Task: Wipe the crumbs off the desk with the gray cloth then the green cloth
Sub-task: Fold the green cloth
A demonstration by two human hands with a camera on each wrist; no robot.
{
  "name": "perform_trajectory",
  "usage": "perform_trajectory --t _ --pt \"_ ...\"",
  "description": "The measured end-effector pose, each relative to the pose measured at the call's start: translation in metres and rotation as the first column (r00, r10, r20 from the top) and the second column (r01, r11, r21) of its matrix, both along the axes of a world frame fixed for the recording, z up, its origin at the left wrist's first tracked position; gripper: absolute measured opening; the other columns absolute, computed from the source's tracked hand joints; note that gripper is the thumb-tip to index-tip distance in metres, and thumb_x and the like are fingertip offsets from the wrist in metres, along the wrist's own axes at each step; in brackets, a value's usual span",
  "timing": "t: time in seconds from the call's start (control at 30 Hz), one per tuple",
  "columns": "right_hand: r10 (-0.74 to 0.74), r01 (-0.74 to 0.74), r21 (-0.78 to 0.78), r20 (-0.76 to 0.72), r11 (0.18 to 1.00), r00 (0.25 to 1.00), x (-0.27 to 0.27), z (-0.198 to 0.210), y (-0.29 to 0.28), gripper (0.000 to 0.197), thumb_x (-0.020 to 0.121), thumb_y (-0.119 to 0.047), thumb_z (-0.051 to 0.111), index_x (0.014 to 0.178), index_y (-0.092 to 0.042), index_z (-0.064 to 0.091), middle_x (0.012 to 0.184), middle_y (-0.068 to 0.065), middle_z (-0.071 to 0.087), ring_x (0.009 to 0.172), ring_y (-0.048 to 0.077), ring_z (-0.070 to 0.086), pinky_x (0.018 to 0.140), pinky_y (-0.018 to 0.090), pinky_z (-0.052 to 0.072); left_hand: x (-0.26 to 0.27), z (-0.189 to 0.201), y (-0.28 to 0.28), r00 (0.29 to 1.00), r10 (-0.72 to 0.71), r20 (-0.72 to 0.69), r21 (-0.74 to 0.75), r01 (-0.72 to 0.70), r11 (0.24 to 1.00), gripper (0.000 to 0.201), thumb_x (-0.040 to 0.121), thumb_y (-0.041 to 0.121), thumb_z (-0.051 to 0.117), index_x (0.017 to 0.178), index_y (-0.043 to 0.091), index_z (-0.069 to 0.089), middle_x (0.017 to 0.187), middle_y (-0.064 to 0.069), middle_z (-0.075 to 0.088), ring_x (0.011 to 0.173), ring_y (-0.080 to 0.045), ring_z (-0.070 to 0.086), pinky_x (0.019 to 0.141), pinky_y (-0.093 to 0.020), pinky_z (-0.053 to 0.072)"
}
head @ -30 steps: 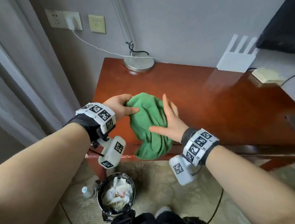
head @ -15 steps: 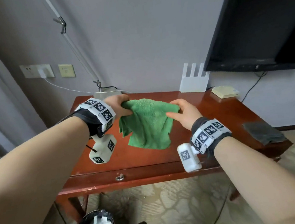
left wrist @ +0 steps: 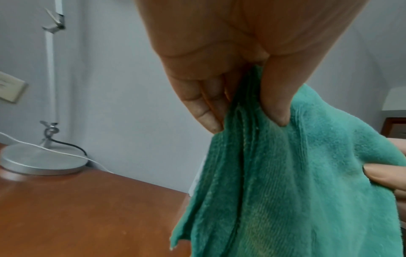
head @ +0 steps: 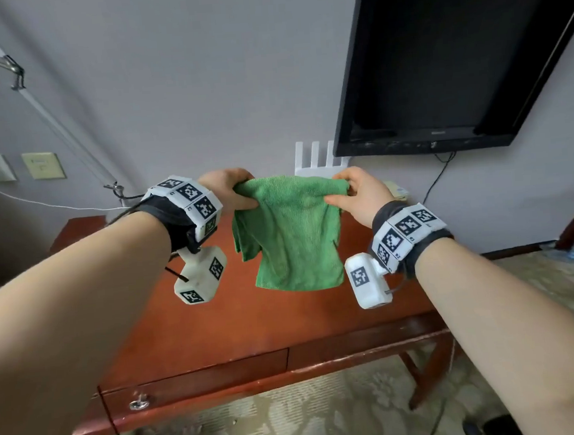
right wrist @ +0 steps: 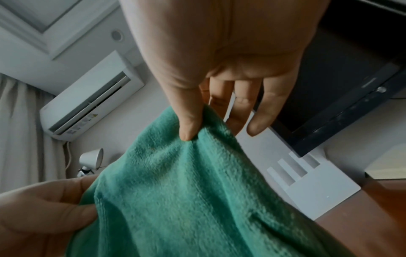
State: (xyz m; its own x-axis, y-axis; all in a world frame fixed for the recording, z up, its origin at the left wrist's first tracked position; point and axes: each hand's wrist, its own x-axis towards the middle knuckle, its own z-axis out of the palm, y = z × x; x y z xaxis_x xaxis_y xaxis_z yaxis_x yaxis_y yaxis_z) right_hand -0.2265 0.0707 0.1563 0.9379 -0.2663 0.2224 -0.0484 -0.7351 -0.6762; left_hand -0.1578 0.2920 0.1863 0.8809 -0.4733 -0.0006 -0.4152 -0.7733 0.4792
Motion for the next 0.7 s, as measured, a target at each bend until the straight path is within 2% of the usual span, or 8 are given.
perform_trajectory --t 0.17,0.27,0.4,0.47,0.6,0.7 --pt "-0.072 0.072 0.012 0.01 0.997 0.997 0.035 -0.007 -0.058 0.037 0.082 -0.025 0.068 0.116 -0.017 0.054 0.119 0.003 0.061 0.105 0.02 0.059 0.089 0.029 0.046 0.042 -0.009 -0.062 0.997 -0.082 0.007 0.019 0.081 0.996 0.038 0.088 0.021 0.062 0.125 0.015 0.053 0.118 -0.004 0.062 0.108 -0.021 0.058 0.085 -0.023 0.041" --pt "-0.107 0.107 0.02 -0.002 0.994 0.994 0.057 -0.007 -0.097 0.036 0.082 -0.025 0.069 0.114 -0.017 0.054 0.117 0.003 0.063 0.104 0.022 0.06 0.092 0.037 0.048 0.071 -0.008 -0.105 0.991 -0.132 0.007 0.056 0.132 0.99 0.038 0.089 0.023 0.061 0.125 0.016 0.052 0.114 -0.002 0.061 0.095 -0.016 0.054 0.078 -0.021 0.038" --pt "-0.138 0.138 0.021 -0.018 0.99 0.99 0.079 -0.004 -0.155 0.025 0.082 -0.022 0.068 0.103 -0.02 0.054 0.105 0.002 0.065 0.094 0.024 0.064 0.086 0.037 0.052 0.1 -0.008 -0.166 0.98 -0.198 -0.01 0.102 0.198 0.975 0.039 0.089 0.026 0.06 0.126 0.017 0.05 0.117 0.0 0.06 0.095 -0.013 0.052 0.079 -0.021 0.037" --pt "-0.143 0.143 0.001 -0.033 0.99 0.989 0.089 -0.005 -0.186 0.022 0.083 -0.02 0.067 0.099 -0.022 0.052 0.101 0.0 0.064 0.095 0.022 0.063 0.088 0.037 0.051 0.11 -0.012 -0.199 0.976 -0.217 -0.008 0.114 0.216 0.97 0.038 0.089 0.025 0.059 0.126 0.018 0.05 0.117 0.0 0.06 0.096 -0.013 0.052 0.079 -0.021 0.038" --pt "-0.131 0.13 -0.011 -0.074 0.991 0.989 0.113 -0.02 -0.258 0.024 0.082 -0.019 0.068 0.098 -0.022 0.051 0.106 0.006 0.066 0.098 0.023 0.063 0.088 0.036 0.051 0.131 -0.028 -0.272 0.969 -0.242 -0.04 0.121 0.245 0.962 0.037 0.089 0.023 0.06 0.124 0.017 0.051 0.117 -0.001 0.059 0.099 -0.015 0.054 0.08 -0.022 0.039" --pt "-0.118 0.117 -0.013 -0.112 0.993 0.987 0.134 -0.038 -0.314 0.028 0.082 -0.019 0.068 0.107 -0.018 0.055 0.11 0.009 0.065 0.101 0.025 0.062 0.092 0.039 0.049 0.145 -0.048 -0.326 0.973 -0.219 -0.067 0.103 0.225 0.969 0.038 0.088 0.022 0.061 0.124 0.016 0.051 0.116 -0.004 0.059 0.097 -0.016 0.053 0.08 -0.023 0.039"
